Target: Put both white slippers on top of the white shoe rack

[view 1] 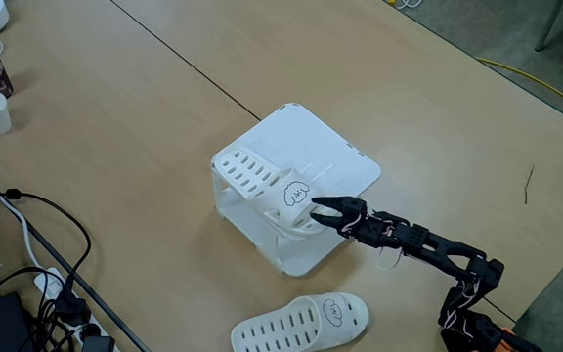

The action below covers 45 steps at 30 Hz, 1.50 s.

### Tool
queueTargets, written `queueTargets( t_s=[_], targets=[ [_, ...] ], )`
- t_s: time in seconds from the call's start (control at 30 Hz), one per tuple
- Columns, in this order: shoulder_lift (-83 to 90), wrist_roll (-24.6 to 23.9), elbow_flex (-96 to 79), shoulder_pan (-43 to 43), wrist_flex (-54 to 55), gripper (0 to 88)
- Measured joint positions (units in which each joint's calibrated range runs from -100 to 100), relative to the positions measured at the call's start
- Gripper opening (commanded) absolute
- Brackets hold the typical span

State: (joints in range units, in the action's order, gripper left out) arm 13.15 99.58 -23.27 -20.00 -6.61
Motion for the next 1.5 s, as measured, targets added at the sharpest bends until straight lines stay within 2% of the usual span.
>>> queueTargets(
  t_s=[0.27, 0.53, 0.6, 0.83, 1.23, 1.5],
  targets=[
    [14.4, 0.0, -10.9, 2.8, 0.0, 18.5],
    [36.8, 0.0, -40.3, 17.9, 0.0, 18.3],
    [40.0, 0.0, -48.6, 19.2, 0.0, 18.3],
    [39.3, 0.0, -61.3, 13.4, 0.0, 18.5],
    [26.1, 0.0, -59.9, -4.1, 0.0, 18.5],
    [22.1, 0.0, -57.9, -12.2, 0.0, 18.5]
  ],
)
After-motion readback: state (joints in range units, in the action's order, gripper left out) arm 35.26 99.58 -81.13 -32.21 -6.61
